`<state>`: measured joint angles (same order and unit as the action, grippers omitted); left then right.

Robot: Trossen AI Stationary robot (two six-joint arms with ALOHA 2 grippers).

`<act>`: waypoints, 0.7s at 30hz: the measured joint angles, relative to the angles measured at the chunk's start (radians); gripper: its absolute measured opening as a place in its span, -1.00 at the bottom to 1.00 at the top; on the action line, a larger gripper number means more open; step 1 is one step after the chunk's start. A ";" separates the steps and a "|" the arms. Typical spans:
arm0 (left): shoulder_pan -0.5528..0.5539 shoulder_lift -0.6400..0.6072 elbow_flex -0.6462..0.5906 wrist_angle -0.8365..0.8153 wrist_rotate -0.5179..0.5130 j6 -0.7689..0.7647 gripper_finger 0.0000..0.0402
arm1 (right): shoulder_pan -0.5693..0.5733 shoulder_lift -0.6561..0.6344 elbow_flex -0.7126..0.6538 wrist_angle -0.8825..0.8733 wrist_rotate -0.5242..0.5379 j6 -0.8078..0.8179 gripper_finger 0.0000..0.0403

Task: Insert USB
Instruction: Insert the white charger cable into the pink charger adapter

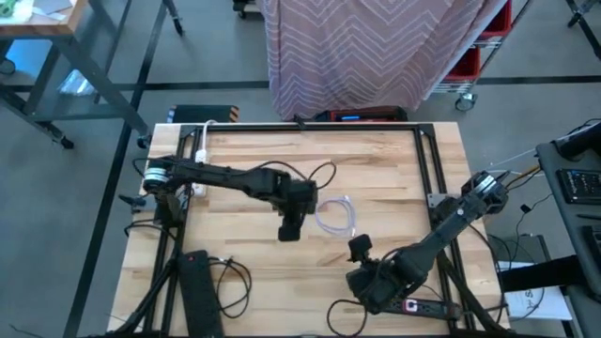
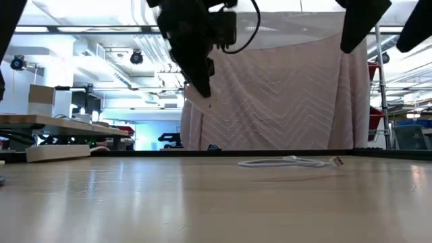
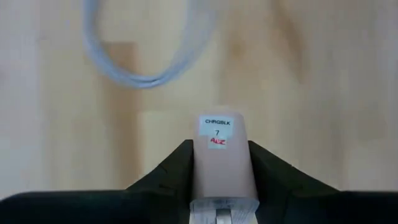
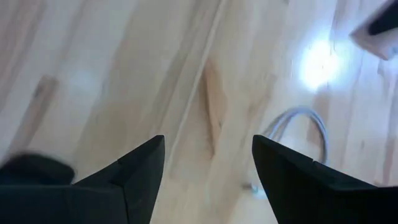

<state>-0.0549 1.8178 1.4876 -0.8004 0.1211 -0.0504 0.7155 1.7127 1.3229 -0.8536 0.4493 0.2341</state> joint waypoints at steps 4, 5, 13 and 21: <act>-0.063 -0.073 -0.165 0.239 0.008 -0.060 -0.49 | 0.021 -0.008 -0.055 0.047 0.068 0.038 0.10; -0.077 -0.093 -0.211 0.328 0.014 -0.080 -0.49 | 0.024 -0.012 -0.070 0.046 0.100 0.048 0.09; -0.149 -0.219 -0.597 1.122 0.073 -0.198 -0.49 | -0.005 -0.082 -0.202 0.059 0.062 0.038 0.04; -0.148 -0.212 -0.803 1.593 0.063 -0.214 -0.49 | -0.198 -0.077 -0.263 0.060 -0.173 -0.205 0.04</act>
<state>-0.2028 1.6056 0.6842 0.7926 0.1842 -0.2648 0.5179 1.6353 1.0599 -0.7936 0.2767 0.0291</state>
